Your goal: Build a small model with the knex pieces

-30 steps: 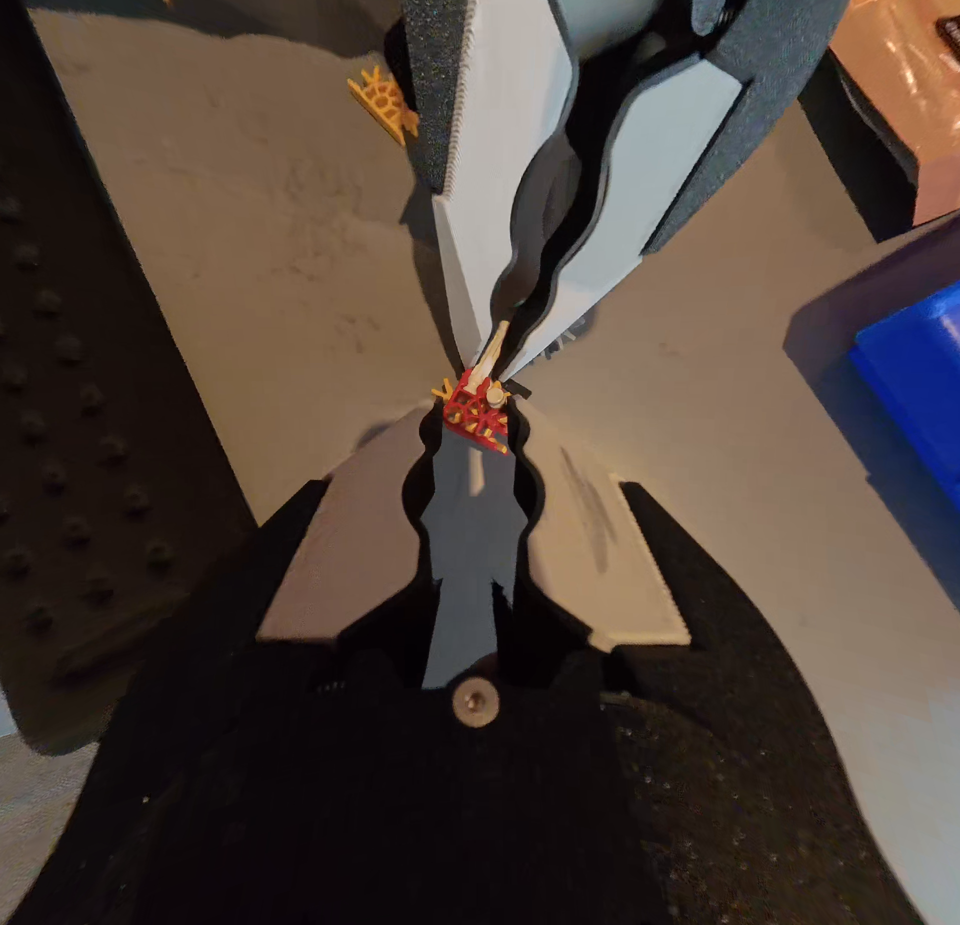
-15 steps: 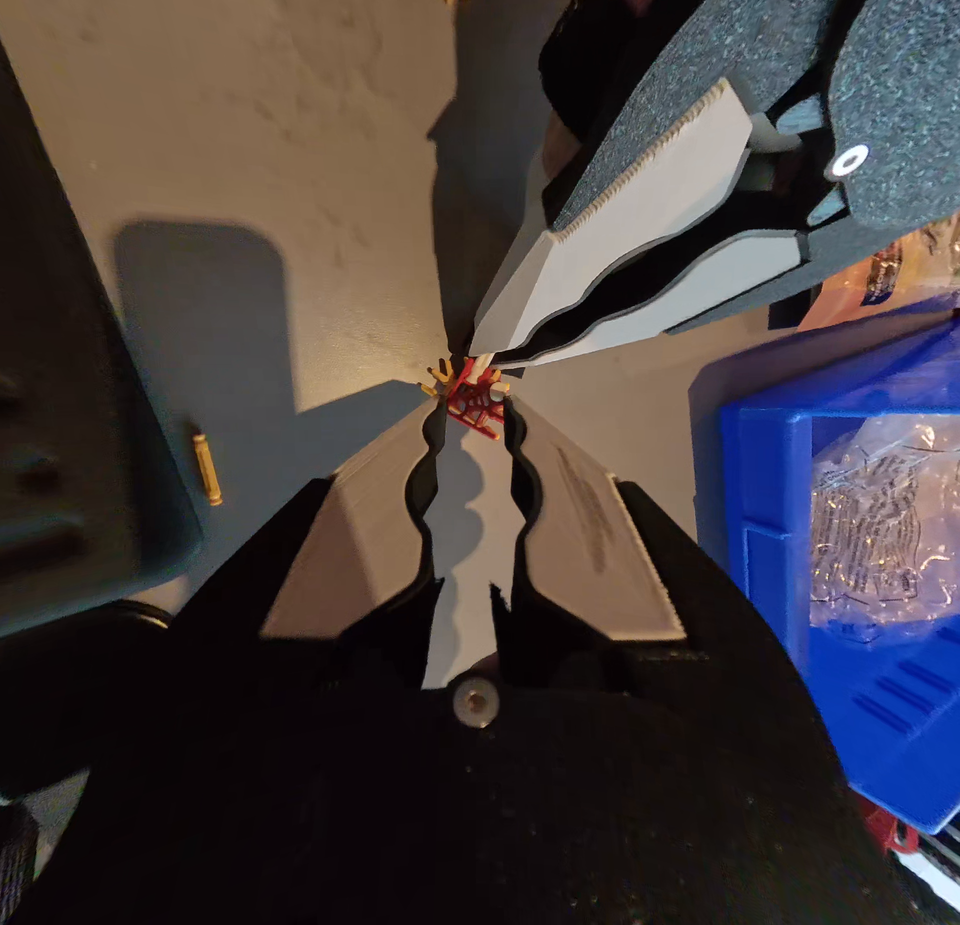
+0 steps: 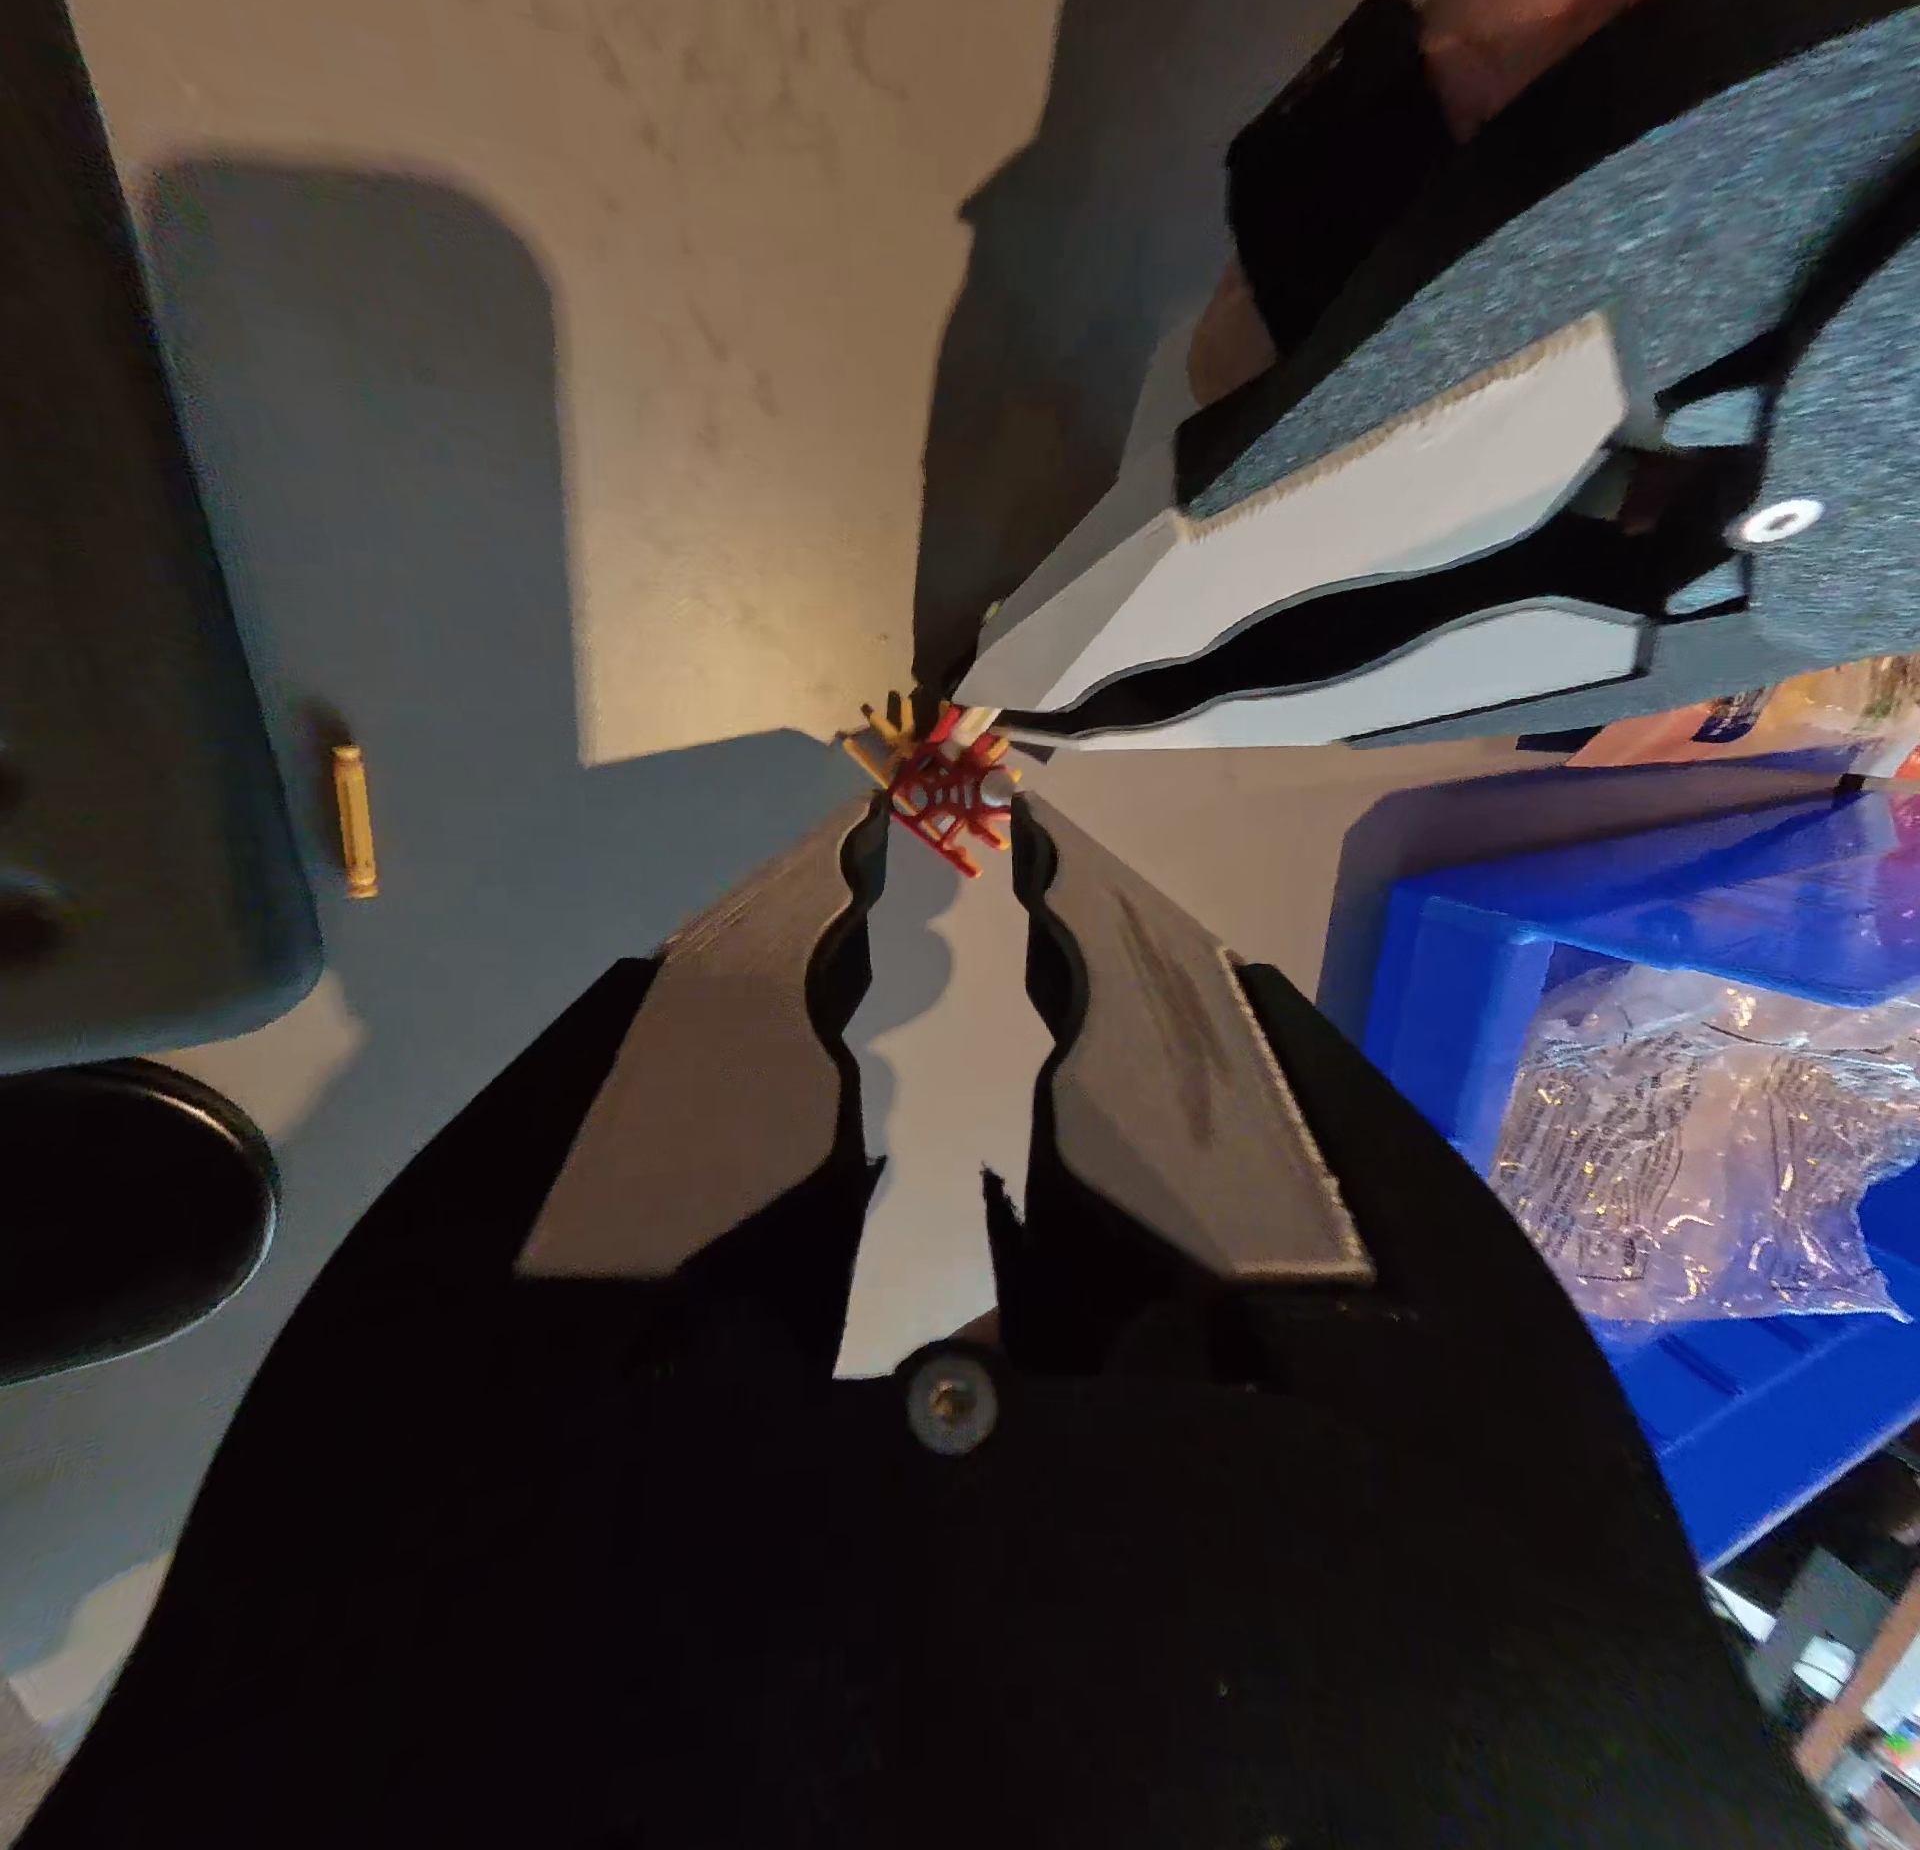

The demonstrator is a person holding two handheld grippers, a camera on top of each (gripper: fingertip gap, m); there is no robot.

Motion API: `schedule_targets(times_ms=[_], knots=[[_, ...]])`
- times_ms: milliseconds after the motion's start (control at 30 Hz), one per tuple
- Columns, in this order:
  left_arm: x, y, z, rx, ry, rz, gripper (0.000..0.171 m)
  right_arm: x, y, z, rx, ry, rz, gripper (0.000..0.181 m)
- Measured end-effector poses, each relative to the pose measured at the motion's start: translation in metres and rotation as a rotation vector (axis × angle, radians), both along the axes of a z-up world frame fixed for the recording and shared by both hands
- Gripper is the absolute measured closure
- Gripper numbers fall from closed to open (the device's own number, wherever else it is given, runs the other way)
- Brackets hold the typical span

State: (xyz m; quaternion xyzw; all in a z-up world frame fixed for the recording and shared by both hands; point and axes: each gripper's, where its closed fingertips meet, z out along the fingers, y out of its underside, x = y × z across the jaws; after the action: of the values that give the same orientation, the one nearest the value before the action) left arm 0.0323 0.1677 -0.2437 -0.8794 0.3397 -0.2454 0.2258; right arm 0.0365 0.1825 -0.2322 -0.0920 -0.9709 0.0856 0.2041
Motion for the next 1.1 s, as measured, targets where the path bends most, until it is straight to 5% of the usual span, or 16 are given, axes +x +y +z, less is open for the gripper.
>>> schedule_targets(times_ms=[567,1100], knots=[[-0.003,0.001,0.000,0.043,0.013,-0.003,0.166,-0.002,0.000,-0.003,-0.248,-0.043,-0.181,0.160],[-0.016,0.023,0.014,0.282,0.333,0.075,0.146,-0.011,0.009,-0.002,-0.394,-0.034,-0.396,0.159]])
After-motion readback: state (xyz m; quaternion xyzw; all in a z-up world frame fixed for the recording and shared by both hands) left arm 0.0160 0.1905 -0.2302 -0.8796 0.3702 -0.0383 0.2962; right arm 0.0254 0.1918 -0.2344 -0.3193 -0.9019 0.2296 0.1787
